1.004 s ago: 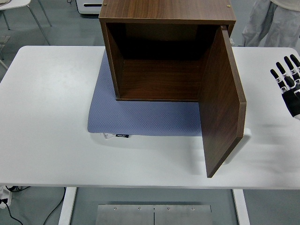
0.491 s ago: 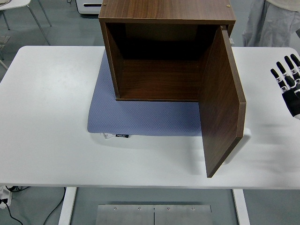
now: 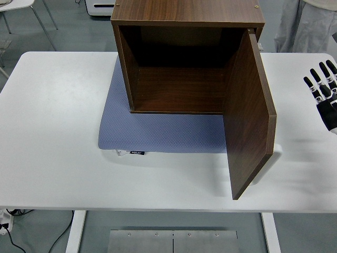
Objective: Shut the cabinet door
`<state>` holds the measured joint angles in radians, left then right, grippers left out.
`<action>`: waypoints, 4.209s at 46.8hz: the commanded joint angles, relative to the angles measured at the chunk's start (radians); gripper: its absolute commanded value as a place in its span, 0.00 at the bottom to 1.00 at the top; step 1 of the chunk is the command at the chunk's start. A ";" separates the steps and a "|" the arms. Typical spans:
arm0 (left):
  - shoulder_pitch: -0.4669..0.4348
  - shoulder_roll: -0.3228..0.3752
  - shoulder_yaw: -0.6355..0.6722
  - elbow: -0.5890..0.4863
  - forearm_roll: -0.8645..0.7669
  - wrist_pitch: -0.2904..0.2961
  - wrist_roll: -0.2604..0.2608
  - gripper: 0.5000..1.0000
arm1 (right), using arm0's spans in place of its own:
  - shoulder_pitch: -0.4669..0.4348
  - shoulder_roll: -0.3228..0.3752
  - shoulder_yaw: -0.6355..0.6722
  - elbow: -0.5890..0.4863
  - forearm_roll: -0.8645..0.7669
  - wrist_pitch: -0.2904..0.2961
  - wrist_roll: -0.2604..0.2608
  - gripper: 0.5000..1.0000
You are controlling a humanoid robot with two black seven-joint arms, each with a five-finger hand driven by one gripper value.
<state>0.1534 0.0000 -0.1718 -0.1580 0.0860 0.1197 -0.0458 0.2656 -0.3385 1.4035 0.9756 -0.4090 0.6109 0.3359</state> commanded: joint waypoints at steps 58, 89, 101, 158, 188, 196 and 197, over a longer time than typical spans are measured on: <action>0.000 0.000 0.000 0.000 0.000 0.000 0.000 1.00 | -0.106 -0.129 0.026 0.152 -0.001 0.000 0.000 1.00; 0.000 0.000 0.000 0.002 0.000 0.000 0.000 1.00 | -0.393 -0.244 0.104 0.423 -0.008 0.000 -0.002 1.00; 0.000 0.000 0.000 0.000 0.000 0.000 0.000 1.00 | -0.470 -0.250 0.117 0.442 -0.011 0.000 -0.002 1.00; 0.000 0.000 0.000 0.000 0.000 0.000 0.000 1.00 | -0.592 -0.215 0.034 0.529 -0.135 0.000 -0.008 1.00; 0.000 0.000 0.000 0.000 0.000 0.000 0.000 1.00 | -0.494 -0.189 -0.081 0.554 -0.215 0.000 -0.020 1.00; 0.000 0.000 0.000 0.000 0.000 0.000 0.000 1.00 | -0.470 -0.189 -0.103 0.560 -0.215 0.000 -0.028 1.00; 0.000 0.000 0.000 0.000 0.000 0.000 0.000 1.00 | -0.467 -0.189 -0.106 0.564 -0.215 0.000 -0.029 1.00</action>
<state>0.1534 0.0000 -0.1718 -0.1578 0.0859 0.1196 -0.0460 -0.2099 -0.5276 1.3052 1.5330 -0.6243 0.6108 0.3092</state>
